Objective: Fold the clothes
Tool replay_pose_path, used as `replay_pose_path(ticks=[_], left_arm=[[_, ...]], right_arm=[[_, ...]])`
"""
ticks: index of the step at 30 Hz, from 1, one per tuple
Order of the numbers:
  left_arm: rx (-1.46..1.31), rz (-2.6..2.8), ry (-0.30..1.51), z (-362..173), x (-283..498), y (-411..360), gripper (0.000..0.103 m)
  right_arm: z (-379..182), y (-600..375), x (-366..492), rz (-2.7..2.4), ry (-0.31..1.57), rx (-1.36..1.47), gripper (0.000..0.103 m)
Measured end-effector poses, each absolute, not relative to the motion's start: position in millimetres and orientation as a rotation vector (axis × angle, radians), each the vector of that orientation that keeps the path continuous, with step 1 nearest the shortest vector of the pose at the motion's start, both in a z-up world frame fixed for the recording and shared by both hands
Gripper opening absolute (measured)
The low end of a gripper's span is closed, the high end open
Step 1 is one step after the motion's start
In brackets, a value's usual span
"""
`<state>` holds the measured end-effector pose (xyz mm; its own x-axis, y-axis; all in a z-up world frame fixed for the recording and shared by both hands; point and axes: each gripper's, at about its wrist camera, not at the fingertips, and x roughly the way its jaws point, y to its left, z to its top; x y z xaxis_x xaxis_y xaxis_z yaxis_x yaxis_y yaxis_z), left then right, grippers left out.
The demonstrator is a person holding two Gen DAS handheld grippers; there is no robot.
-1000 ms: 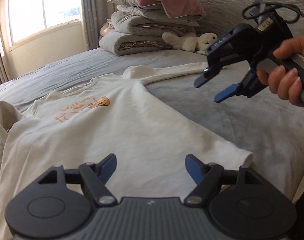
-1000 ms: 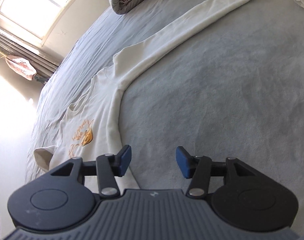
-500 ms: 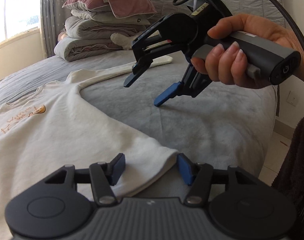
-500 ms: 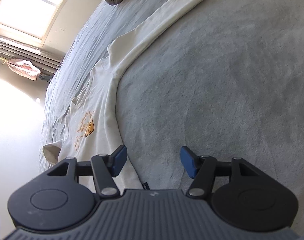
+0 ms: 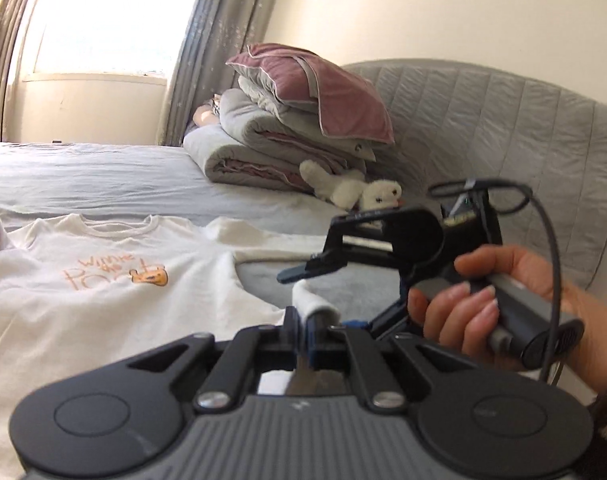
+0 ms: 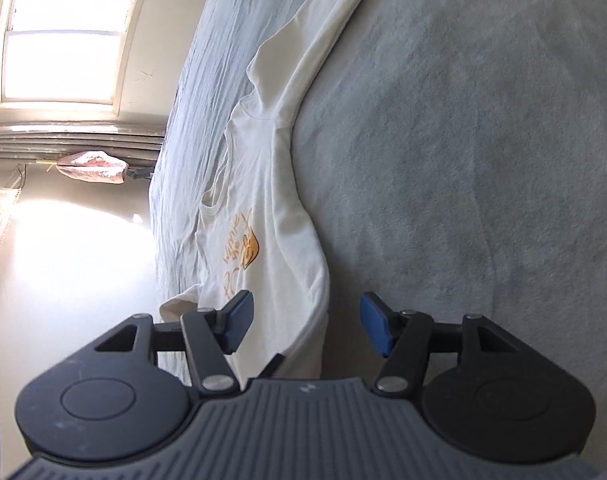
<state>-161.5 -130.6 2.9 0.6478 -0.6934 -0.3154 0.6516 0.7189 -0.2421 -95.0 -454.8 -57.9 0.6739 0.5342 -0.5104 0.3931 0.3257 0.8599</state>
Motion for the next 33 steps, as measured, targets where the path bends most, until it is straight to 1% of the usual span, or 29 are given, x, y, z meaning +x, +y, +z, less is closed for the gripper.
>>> replay_pose_path(ticks=[4,10,14,16,18,19,21,22,24,25,26,29,33], left_arm=[[-0.157,-0.824,0.446,9,-161,-128,0.004],[-0.102,-0.877,0.516,-8,-169,-138,0.004],[-0.088,-0.892,0.556,-18,-170,-141,0.004],[-0.09,-0.897,0.568,-21,-169,-141,0.004],[-0.097,-0.905,0.583,-23,-167,-142,0.004],[-0.098,-0.909,0.591,-25,-167,-143,0.004],[-0.098,-0.917,0.608,-28,-165,-144,0.004],[-0.097,-0.92,0.615,-30,-165,-144,0.004],[-0.09,-0.926,0.628,-33,-166,-145,0.004],[-0.086,-0.93,0.636,-34,-166,-146,0.004],[-0.083,-0.935,0.645,-36,-167,-147,0.004],[-0.065,-0.941,0.684,-44,-166,-149,0.004],[-0.044,-0.951,0.755,-59,-163,-153,0.004]], right_arm=[[-68,-448,-83,0.157,0.864,1.434,0.063],[-77,-454,-54,0.233,0.806,1.507,0.063],[-77,-465,-41,0.297,0.744,1.556,0.06],[-78,-468,-37,0.283,0.73,1.556,0.056],[-80,-469,-36,0.24,0.728,1.542,0.044],[-84,-468,-35,0.221,0.727,1.545,0.041],[-89,-471,-36,0.174,0.726,1.535,0.028],[-92,-472,-37,0.151,0.726,1.53,0.025],[-94,-474,-40,0.084,0.722,1.501,0.015],[-95,-474,-41,0.058,0.719,1.473,0.014],[-93,-472,-41,0.043,0.73,1.43,0.009],[-83,-463,-42,-0.013,0.756,1.261,0.006],[-58,-443,-44,-0.08,0.762,0.97,0.007]])
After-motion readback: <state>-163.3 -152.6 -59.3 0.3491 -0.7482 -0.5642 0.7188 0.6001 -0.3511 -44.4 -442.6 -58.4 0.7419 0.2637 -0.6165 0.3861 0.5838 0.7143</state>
